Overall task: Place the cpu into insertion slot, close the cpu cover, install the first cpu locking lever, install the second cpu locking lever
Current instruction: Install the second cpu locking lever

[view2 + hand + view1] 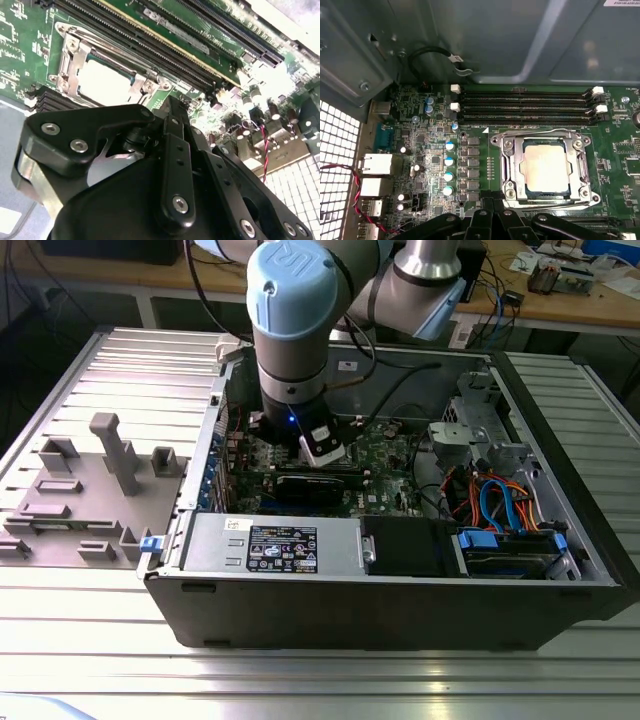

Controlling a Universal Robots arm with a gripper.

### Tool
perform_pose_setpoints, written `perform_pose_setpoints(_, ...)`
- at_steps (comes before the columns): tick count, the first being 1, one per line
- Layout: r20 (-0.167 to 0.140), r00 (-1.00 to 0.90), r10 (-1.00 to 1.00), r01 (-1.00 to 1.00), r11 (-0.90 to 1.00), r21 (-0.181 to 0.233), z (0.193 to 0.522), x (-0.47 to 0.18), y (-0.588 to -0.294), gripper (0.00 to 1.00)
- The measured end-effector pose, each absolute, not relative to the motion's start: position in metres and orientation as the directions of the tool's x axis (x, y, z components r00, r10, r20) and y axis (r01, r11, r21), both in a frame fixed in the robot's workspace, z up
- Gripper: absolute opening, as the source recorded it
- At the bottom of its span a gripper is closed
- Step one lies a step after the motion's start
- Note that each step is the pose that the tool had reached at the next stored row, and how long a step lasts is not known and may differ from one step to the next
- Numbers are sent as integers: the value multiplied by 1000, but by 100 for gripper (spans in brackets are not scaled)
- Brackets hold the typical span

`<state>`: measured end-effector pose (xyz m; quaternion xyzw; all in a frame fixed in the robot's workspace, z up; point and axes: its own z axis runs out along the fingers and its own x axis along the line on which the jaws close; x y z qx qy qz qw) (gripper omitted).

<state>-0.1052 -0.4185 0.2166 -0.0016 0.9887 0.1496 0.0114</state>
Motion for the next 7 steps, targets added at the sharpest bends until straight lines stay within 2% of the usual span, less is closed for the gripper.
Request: perform_pose_setpoints(7,-23,-1000,0,-6,955,296,217,-105,-419,11)
